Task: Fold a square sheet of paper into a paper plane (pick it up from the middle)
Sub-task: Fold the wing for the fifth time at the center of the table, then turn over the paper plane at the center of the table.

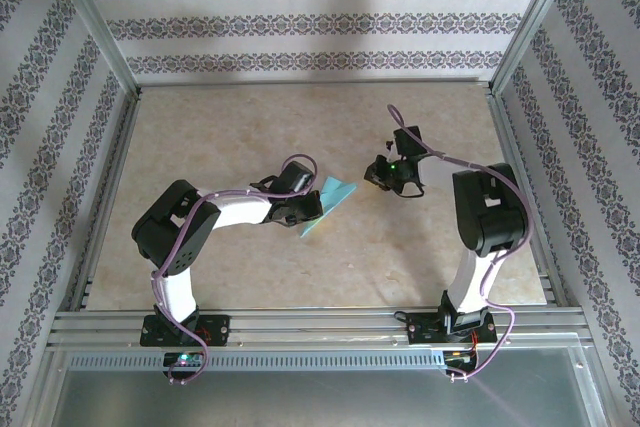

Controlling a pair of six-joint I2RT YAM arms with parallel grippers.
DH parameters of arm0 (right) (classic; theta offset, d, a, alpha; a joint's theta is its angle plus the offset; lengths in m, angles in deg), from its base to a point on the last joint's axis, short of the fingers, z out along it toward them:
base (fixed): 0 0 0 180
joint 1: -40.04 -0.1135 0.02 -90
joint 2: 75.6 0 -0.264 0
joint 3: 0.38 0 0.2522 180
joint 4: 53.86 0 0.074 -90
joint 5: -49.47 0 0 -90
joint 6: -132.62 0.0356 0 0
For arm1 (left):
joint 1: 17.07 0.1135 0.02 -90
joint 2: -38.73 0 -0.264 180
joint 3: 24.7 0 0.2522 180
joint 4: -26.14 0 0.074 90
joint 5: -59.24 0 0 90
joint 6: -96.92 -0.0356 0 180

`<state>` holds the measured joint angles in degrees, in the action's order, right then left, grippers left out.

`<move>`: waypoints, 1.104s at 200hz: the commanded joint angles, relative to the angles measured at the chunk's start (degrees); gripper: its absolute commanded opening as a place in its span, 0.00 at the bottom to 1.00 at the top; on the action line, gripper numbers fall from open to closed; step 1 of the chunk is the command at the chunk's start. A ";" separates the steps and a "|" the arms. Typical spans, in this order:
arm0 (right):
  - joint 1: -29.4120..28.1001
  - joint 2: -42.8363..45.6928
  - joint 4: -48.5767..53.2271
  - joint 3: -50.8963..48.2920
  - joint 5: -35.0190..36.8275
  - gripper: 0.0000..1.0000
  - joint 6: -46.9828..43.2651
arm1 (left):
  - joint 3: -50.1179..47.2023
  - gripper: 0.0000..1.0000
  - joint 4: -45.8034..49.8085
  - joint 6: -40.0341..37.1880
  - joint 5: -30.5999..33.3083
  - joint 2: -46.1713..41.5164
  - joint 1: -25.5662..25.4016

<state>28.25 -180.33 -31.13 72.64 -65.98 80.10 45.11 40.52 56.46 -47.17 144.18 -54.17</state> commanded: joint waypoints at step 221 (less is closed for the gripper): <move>-30.43 -3.92 28.15 19.31 35.82 0.65 12.77 | -20.92 0.99 9.58 -11.31 14.77 -38.74 19.75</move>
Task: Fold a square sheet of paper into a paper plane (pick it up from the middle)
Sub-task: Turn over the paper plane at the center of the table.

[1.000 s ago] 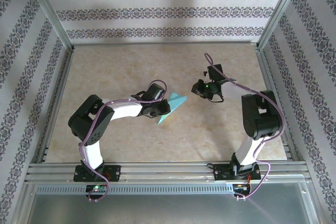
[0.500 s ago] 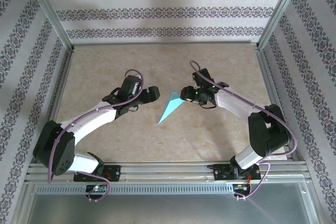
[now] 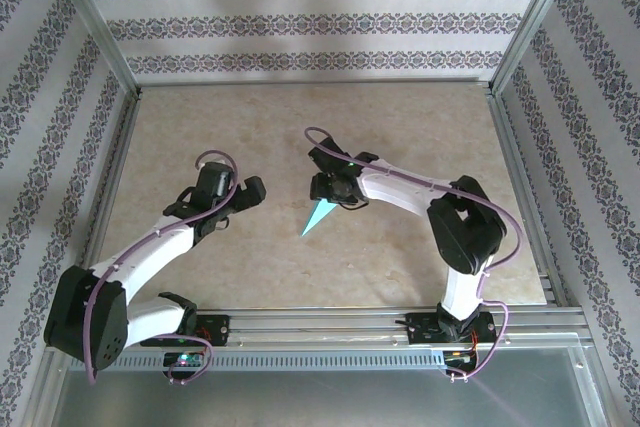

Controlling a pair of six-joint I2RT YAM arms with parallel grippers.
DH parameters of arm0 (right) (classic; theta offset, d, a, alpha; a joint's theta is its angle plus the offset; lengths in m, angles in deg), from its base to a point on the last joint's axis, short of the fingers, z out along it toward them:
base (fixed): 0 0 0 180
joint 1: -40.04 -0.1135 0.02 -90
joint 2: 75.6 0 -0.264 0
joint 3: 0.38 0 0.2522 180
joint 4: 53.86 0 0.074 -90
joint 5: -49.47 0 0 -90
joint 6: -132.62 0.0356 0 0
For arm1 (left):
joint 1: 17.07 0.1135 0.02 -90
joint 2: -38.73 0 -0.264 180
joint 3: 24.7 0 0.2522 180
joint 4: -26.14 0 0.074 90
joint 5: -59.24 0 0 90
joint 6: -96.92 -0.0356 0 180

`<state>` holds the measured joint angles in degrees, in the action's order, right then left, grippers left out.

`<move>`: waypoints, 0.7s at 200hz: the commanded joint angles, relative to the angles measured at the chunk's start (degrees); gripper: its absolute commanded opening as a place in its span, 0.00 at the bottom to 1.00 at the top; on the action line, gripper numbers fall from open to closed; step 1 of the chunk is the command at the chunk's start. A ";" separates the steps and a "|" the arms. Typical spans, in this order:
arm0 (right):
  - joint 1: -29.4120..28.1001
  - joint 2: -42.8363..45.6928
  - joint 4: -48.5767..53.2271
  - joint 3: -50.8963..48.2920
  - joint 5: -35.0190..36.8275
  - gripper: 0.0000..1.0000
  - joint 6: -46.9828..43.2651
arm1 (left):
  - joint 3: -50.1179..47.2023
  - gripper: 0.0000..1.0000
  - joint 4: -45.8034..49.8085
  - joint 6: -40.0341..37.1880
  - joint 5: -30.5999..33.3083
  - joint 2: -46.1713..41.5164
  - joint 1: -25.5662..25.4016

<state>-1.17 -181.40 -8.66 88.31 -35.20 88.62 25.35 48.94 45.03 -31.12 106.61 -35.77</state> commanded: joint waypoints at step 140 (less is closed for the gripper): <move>-2.03 -9.07 12.81 9.51 8.63 0.67 10.00 | -1.41 1.00 0.53 -1.02 -3.77 -0.69 1.83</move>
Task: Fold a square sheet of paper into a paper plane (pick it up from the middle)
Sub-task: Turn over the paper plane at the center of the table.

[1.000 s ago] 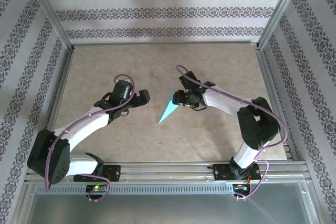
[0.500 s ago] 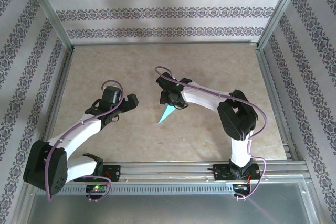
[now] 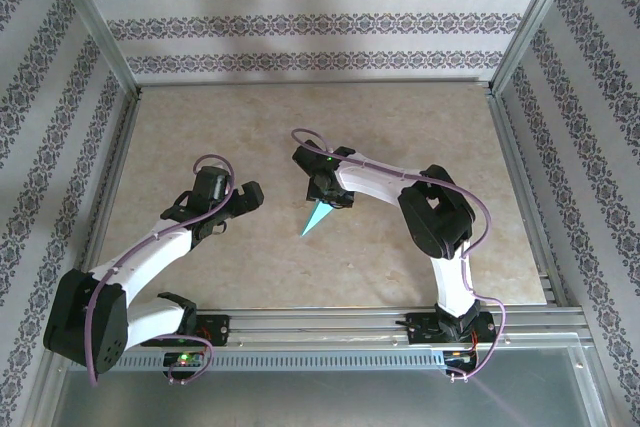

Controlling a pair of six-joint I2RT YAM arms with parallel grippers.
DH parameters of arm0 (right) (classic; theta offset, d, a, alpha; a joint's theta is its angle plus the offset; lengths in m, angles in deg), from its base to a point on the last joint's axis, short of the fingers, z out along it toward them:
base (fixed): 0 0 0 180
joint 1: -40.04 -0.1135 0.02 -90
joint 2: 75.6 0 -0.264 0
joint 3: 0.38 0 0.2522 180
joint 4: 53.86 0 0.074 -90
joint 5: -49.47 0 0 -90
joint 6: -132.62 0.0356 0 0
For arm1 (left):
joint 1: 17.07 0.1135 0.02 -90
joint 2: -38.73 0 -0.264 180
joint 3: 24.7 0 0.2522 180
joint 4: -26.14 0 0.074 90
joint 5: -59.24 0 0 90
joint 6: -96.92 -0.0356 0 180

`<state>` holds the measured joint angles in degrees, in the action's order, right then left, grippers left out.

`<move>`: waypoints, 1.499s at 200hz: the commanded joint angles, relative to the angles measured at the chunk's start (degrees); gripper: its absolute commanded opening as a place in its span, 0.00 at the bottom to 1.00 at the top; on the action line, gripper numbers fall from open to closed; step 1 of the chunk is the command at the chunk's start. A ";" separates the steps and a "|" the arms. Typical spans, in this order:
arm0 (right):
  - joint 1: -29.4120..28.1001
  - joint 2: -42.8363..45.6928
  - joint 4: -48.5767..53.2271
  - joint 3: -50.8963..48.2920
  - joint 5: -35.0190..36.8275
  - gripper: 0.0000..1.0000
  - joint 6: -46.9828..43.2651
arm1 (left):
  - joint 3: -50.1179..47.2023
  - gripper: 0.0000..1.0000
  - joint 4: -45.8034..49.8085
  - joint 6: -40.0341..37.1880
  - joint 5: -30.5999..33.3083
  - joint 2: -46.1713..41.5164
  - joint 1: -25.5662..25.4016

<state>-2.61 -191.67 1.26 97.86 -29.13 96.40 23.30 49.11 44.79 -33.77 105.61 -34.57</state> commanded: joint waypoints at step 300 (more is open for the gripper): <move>3.47 12.17 -10.52 -7.69 -8.10 0.00 -6.24 | 2.58 1.00 1.88 1.62 -1.21 -1.03 2.05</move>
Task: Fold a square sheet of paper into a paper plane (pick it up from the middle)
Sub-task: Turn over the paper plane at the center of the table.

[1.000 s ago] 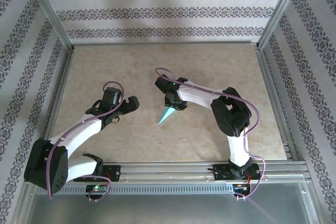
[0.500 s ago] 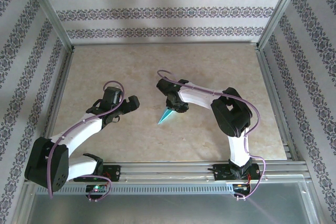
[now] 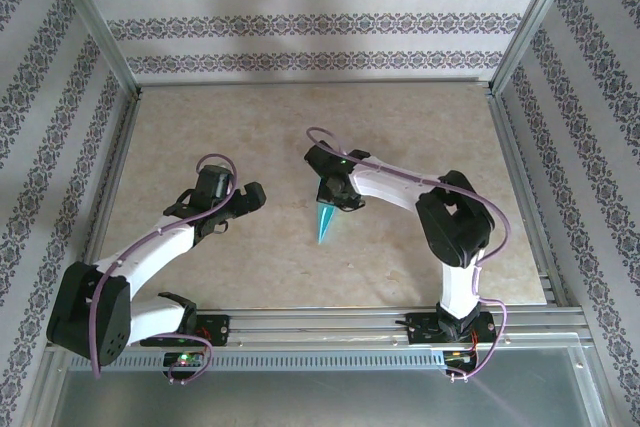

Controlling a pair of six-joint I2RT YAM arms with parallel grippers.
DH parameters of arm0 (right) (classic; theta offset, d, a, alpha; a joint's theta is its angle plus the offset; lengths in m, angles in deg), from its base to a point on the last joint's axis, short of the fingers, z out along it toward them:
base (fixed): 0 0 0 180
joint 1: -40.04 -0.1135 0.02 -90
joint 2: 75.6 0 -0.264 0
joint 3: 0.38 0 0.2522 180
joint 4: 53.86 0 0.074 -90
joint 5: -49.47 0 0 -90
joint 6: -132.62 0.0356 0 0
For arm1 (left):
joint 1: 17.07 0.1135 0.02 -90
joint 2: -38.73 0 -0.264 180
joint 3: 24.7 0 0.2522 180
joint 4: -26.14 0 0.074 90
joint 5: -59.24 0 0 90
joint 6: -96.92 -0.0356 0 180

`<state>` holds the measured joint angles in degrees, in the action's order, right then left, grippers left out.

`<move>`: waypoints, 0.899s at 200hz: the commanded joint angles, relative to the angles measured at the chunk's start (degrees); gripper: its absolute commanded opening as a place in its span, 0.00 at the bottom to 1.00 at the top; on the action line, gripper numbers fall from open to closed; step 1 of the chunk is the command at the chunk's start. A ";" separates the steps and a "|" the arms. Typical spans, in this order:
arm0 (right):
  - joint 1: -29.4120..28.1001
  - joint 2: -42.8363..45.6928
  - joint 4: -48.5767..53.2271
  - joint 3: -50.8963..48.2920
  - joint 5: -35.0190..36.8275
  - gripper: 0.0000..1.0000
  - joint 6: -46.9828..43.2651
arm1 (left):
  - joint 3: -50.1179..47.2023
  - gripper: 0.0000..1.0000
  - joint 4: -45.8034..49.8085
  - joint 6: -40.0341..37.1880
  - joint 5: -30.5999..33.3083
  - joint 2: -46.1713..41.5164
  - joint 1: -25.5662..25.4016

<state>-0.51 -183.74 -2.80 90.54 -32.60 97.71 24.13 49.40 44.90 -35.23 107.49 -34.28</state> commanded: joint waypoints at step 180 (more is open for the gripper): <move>9.34 -6.41 -50.13 -14.91 -49.82 0.04 -2.10 | -3.12 0.78 -16.33 14.00 -18.44 4.45 5.08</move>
<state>8.17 -190.49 -47.32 78.78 -79.73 93.43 21.77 38.78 56.27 -49.72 109.39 -28.97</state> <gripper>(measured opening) 0.046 0.815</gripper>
